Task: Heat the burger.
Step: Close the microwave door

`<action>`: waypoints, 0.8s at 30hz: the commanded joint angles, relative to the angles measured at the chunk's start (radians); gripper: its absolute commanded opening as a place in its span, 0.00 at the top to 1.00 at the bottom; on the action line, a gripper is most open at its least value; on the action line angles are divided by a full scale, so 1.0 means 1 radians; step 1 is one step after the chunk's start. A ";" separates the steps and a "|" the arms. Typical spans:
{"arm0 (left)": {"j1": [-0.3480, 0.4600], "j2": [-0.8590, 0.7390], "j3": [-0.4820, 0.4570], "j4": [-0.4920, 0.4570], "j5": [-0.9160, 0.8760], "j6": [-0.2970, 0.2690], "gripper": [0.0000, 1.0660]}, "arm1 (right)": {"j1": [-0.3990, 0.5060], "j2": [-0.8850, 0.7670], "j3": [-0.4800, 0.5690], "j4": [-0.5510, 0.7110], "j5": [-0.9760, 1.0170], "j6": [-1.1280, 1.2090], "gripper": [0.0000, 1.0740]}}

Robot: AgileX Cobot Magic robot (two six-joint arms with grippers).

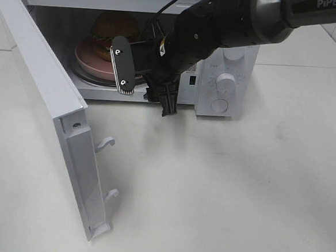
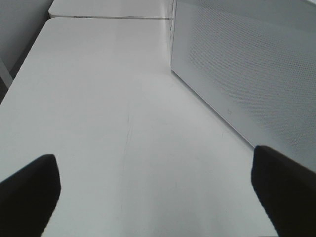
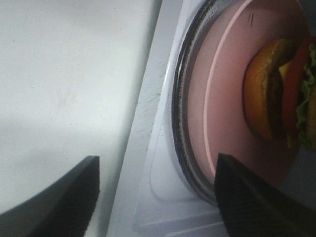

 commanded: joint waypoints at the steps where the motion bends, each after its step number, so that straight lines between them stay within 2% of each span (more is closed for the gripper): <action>1: 0.003 -0.018 0.001 0.002 0.002 0.000 0.08 | -0.010 -0.044 0.042 -0.009 -0.044 0.074 0.28; 2: 0.003 -0.018 0.001 0.002 0.002 0.000 0.08 | -0.010 -0.066 0.074 -0.009 -0.074 0.092 0.23; 5: 0.003 -0.018 0.001 0.002 0.002 0.000 0.08 | -0.022 -0.104 0.114 -0.011 -0.088 0.092 0.22; 24: 0.003 -0.018 0.001 0.002 0.002 0.000 0.08 | -0.070 -0.369 0.414 -0.009 -0.140 0.205 0.24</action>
